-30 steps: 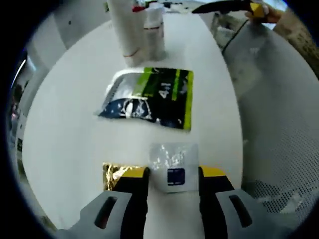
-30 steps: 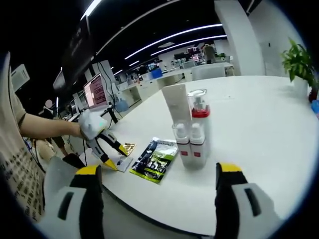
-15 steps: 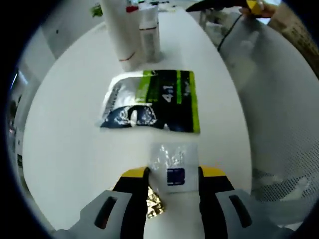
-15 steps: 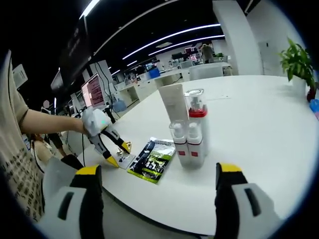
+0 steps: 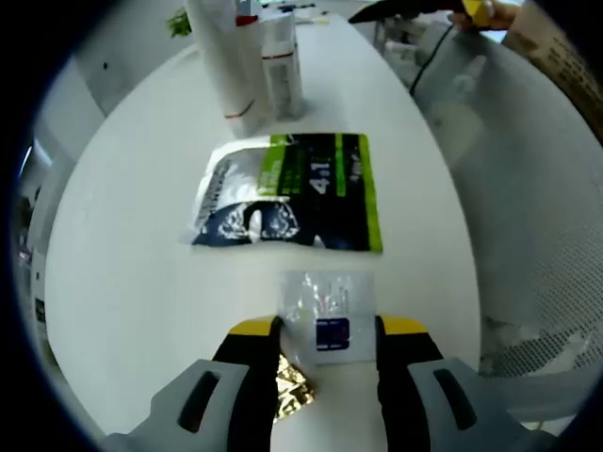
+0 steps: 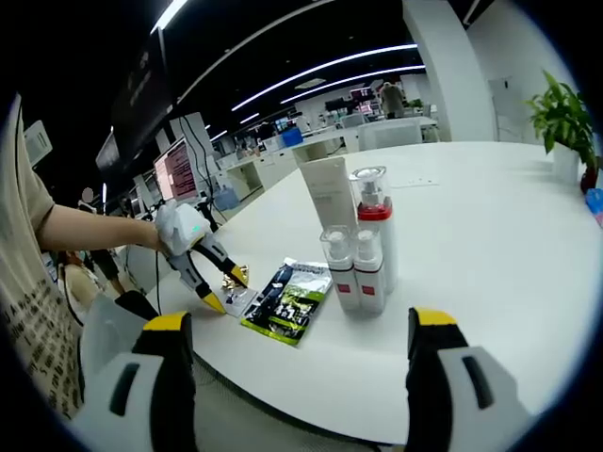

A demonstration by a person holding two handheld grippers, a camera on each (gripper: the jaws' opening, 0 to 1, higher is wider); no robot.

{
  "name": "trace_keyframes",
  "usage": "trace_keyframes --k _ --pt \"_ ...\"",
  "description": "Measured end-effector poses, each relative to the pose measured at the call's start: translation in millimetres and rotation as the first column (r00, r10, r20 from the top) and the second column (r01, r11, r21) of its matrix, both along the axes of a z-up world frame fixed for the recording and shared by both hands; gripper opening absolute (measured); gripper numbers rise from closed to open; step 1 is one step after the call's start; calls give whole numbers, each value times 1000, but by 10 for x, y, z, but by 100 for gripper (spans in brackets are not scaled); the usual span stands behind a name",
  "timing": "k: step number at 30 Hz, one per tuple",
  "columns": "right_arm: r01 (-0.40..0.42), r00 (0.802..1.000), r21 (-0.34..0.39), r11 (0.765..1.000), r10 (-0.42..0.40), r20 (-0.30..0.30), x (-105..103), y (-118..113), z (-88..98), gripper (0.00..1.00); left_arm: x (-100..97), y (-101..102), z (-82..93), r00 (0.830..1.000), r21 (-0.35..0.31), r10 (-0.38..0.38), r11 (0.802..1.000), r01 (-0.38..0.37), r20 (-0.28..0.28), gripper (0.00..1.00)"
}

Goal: Arrange the skincare products in the storage area until every visible bottle or jar stands upright without overlapping.

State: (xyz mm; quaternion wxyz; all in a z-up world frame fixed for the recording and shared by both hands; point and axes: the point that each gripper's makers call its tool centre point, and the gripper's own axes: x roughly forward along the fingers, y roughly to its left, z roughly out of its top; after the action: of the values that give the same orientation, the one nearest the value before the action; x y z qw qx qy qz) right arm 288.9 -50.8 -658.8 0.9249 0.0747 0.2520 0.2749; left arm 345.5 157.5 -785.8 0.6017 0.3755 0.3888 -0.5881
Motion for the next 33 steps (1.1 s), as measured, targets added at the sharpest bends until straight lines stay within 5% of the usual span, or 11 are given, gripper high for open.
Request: trace_keyframes --k 19,33 --pt "-14 1000 3 1000 14 8 -5 14 8 95 14 -45 72 999 -18 34 999 -34 24 49" --pt "-35 999 11 999 35 31 -23 58 59 94 2 40 323 950 -148 313 939 -310 -4 63"
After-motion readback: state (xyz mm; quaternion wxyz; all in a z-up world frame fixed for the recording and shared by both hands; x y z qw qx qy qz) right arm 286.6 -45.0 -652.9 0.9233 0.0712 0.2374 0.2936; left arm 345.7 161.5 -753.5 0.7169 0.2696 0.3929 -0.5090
